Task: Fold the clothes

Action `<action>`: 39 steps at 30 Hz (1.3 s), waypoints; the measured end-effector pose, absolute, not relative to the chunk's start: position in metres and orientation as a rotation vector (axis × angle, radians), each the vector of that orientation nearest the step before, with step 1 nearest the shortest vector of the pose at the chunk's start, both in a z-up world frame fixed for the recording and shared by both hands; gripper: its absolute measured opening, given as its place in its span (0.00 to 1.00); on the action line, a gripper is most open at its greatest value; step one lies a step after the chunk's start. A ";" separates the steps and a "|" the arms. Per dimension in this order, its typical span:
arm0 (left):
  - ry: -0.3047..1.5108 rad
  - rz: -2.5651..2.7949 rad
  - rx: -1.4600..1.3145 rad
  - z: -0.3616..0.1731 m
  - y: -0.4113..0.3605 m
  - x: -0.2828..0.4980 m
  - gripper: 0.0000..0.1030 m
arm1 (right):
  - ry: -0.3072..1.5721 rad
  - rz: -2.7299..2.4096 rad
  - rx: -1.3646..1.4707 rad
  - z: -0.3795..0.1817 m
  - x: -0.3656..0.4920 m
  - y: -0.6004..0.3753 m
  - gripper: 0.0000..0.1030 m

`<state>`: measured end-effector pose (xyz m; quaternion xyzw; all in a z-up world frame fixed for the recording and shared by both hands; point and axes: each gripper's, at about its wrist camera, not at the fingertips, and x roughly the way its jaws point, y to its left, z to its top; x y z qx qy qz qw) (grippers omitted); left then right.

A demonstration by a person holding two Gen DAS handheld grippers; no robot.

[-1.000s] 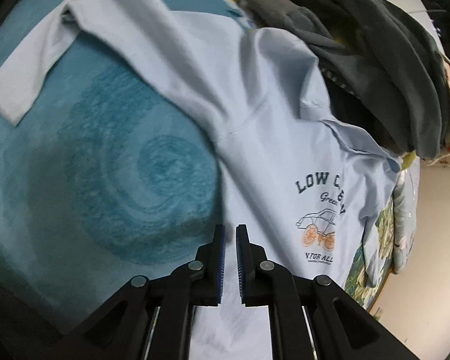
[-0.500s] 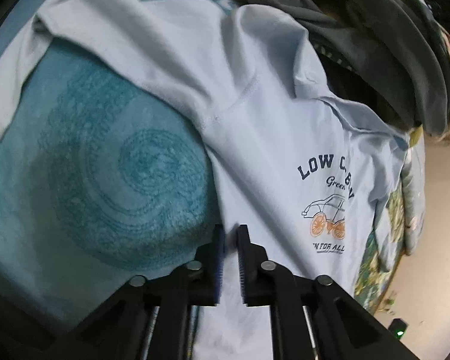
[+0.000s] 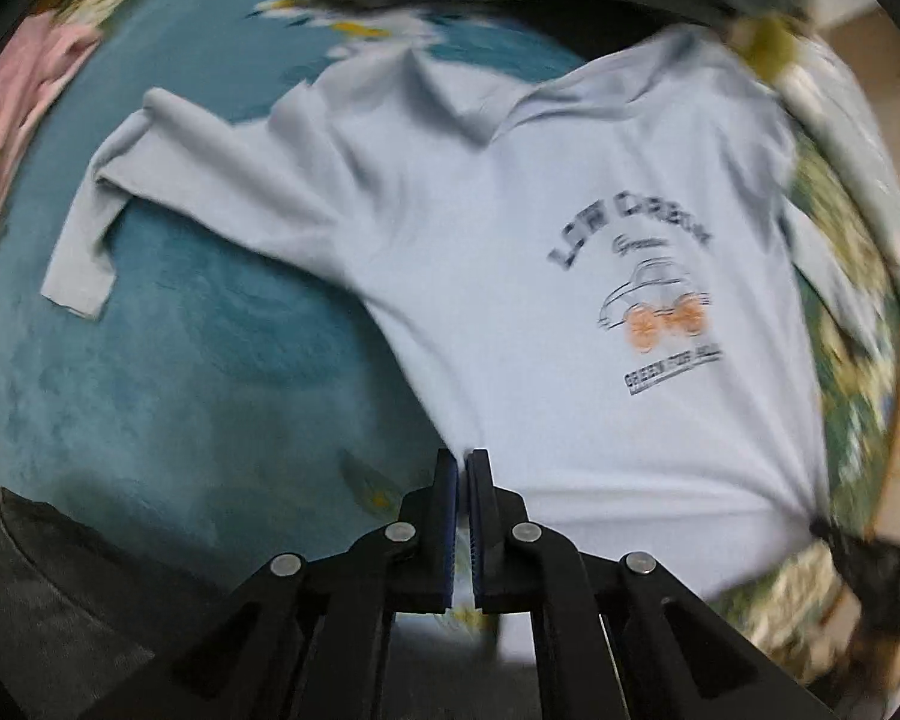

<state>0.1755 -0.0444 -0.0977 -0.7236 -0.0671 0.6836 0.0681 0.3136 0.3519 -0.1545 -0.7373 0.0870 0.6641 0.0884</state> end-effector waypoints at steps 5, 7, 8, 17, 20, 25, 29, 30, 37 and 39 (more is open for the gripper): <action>-0.121 2.034 -2.157 -0.090 -0.047 0.171 0.05 | 0.226 1.913 -2.212 -0.155 0.326 0.361 0.06; -0.087 2.046 -2.149 -0.083 -0.045 0.174 0.08 | 0.215 1.891 -2.219 -0.155 0.330 0.364 0.07; -0.078 2.051 -2.150 -0.080 -0.042 0.180 0.09 | 0.238 1.916 -2.220 -0.151 0.328 0.365 0.07; -0.394 2.195 -1.970 -0.060 -0.060 0.203 0.09 | 0.409 2.236 -1.953 -0.089 0.282 0.408 0.37; -0.516 2.291 -1.918 -0.067 -0.068 0.185 0.10 | 0.513 2.278 -1.753 -0.083 0.264 0.444 0.38; -0.704 2.329 -1.911 -0.101 -0.077 0.164 0.11 | 0.892 2.185 -1.664 -0.110 0.230 0.497 0.38; -0.762 2.332 -1.925 -0.114 -0.082 0.158 0.11 | 1.217 2.129 -1.488 -0.123 0.226 0.518 0.44; -0.762 2.342 -1.918 -0.110 -0.087 0.158 0.11 | 1.295 2.110 -1.440 -0.126 0.225 0.524 0.44; -0.791 2.397 -1.865 -0.122 -0.086 0.148 0.11 | 1.366 1.993 -1.277 -0.136 0.222 0.545 0.31; -0.836 2.370 -1.892 -0.130 -0.091 0.148 0.11 | 1.334 1.964 -1.264 -0.133 0.223 0.547 0.06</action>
